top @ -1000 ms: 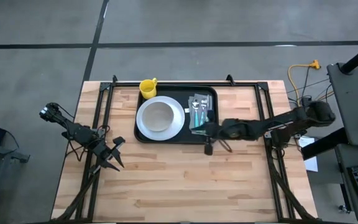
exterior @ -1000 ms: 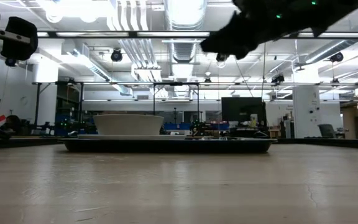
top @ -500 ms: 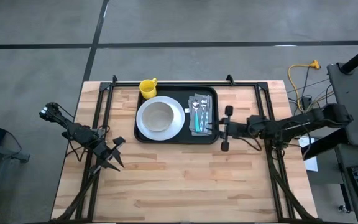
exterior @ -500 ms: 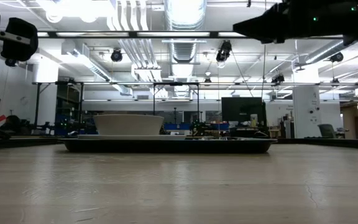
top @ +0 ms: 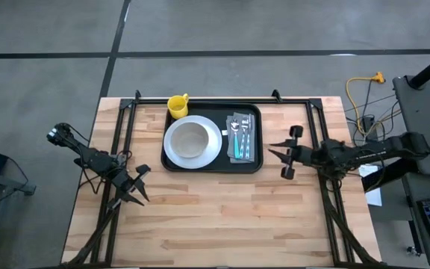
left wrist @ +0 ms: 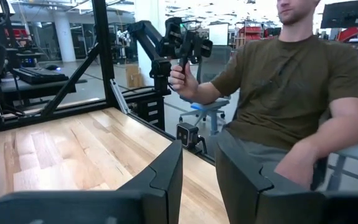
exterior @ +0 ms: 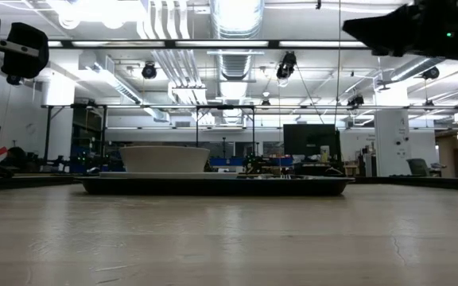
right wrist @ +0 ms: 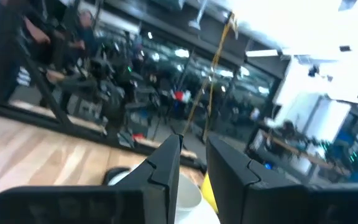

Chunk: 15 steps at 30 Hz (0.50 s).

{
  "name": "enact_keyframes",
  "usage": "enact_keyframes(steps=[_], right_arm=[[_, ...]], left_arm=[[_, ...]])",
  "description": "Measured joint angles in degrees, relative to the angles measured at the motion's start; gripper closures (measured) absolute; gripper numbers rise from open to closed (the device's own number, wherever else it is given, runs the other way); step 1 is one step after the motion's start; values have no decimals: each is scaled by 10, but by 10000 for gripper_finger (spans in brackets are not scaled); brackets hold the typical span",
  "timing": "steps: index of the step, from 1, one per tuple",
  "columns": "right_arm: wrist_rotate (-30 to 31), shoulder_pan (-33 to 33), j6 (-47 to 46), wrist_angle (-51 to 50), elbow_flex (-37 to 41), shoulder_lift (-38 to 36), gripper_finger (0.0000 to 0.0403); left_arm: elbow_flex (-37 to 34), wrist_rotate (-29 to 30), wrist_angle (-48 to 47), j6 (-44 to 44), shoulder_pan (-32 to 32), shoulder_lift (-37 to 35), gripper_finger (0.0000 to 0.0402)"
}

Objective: Set up tray
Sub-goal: Return to Home Position

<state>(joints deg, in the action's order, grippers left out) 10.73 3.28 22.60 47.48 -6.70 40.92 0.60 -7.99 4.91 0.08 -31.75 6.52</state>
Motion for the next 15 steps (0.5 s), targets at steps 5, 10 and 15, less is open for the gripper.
enact_keyframes(steps=[5,10,15], right_arm=[[-7,0,0,4,49,-83,335],[-5,1,-14,-60,62,-150,335],[-5,1,-25,-147,62,-210,335]], left_arm=[[0,0,0,0,0,0,324],[0,0,0,0,0,0,324],[0,0,0,0,0,0,324]])
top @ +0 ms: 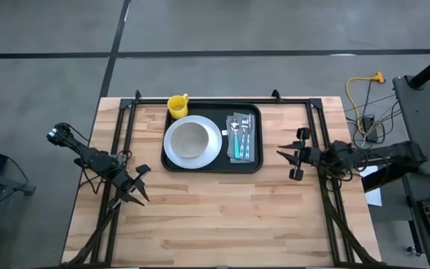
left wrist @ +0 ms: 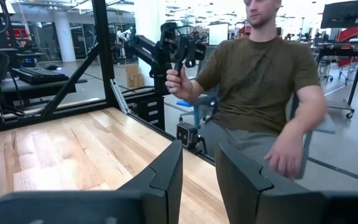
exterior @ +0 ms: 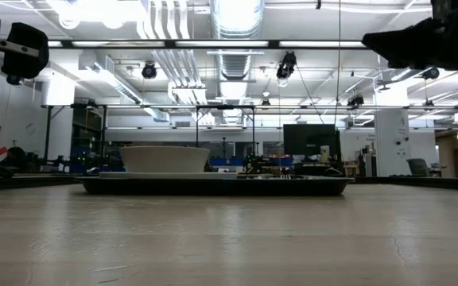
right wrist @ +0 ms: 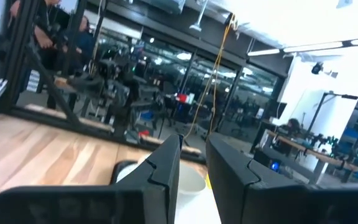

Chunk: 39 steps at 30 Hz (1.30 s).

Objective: Set up tray
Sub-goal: Return to Home Position

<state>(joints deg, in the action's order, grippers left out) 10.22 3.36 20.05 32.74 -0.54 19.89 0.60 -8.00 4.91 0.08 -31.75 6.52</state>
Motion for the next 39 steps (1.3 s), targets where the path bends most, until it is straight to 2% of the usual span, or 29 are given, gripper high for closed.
enact_keyframes(steps=[9,15,20,39], right_arm=[[-7,0,-30,-189,0,-113,335],[-33,0,-4,-312,0,-178,335],[-13,0,11,-319,-6,-186,335],[-12,0,-1,-321,-7,-183,335]], left_arm=[[0,0,0,0,0,0,324],[0,0,0,0,0,0,324],[0,0,0,0,0,0,324],[0,0,0,0,0,2,324]])
